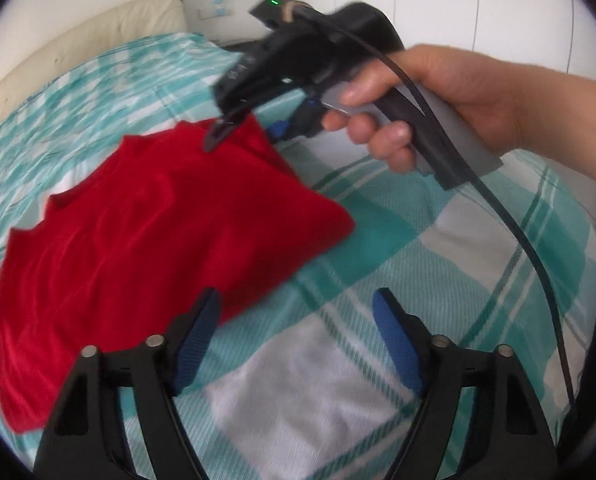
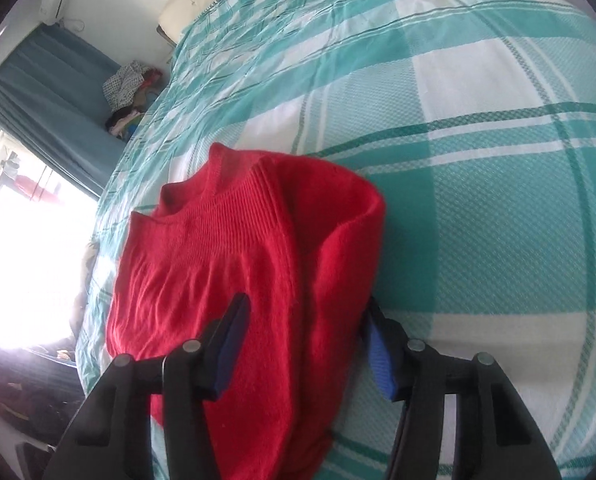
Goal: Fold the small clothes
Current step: 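Grasp the side edge with both grippers and fold it across, then open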
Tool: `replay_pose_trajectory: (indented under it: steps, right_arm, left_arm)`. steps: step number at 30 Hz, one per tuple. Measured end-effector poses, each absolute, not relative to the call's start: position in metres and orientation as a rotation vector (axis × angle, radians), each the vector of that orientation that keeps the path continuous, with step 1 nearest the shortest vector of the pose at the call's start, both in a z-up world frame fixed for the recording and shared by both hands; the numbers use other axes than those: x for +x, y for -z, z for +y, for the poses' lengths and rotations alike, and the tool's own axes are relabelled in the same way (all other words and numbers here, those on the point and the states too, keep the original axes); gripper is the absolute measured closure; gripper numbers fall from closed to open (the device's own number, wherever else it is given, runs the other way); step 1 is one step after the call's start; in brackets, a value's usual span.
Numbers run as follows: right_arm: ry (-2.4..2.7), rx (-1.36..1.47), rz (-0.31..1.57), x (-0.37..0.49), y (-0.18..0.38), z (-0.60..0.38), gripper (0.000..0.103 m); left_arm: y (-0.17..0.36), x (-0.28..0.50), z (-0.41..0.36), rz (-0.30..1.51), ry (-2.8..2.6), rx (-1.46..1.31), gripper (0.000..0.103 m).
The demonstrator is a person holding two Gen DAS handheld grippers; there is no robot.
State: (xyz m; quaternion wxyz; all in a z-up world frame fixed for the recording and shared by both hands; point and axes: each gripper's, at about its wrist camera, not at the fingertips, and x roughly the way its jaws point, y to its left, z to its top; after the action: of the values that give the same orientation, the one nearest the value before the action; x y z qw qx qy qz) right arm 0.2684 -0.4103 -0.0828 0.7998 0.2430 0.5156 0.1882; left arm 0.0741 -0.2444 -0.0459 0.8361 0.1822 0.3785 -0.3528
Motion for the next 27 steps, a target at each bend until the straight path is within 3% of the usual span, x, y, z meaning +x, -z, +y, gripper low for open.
replay_pose_trajectory:
  steps: [2, 3, 4, 5, 6, 7, 11, 18, 27]
  right_arm:
    - [-0.418, 0.505, 1.123, 0.279, 0.083, -0.402, 0.059]
    - [-0.407, 0.478, 1.134, 0.283, 0.082, -0.398, 0.070]
    - [-0.395, 0.447, 1.146, 0.286, 0.080, -0.394, 0.089]
    - [-0.393, 0.425, 1.152, 0.288, 0.076, -0.391, 0.089]
    - [-0.394, 0.411, 1.148, 0.288, 0.071, -0.389, 0.089]
    - [-0.397, 0.409, 1.141, 0.288, 0.063, -0.388, 0.090]
    - [-0.409, 0.400, 1.104, 0.283, 0.029, -0.375, 0.091]
    - [-0.518, 0.338, 1.018, 0.286, -0.028, -0.287, 0.092]
    - [-0.580, 0.298, 1.027, 0.306, -0.006, -0.147, 0.092]
  left_arm:
    - [0.051, 0.084, -0.263, 0.793, 0.760, 0.406, 0.039]
    - [0.053, 0.088, -0.270, 0.782, 0.759, 0.417, 0.044]
    - [0.054, 0.091, -0.276, 0.770, 0.761, 0.424, 0.054]
    - [0.055, 0.093, -0.280, 0.758, 0.769, 0.425, 0.064]
    - [0.056, 0.096, -0.282, 0.752, 0.774, 0.419, 0.087]
    - [0.055, 0.099, -0.283, 0.752, 0.765, 0.407, 0.094]
    - [0.031, 0.101, -0.248, 0.708, 0.767, 0.223, 0.097]
    - [-0.020, 0.101, -0.118, 0.664, 0.665, -0.092, 0.097]
    - [0.008, 0.120, 0.029, 0.773, 0.430, -0.315, 0.097]
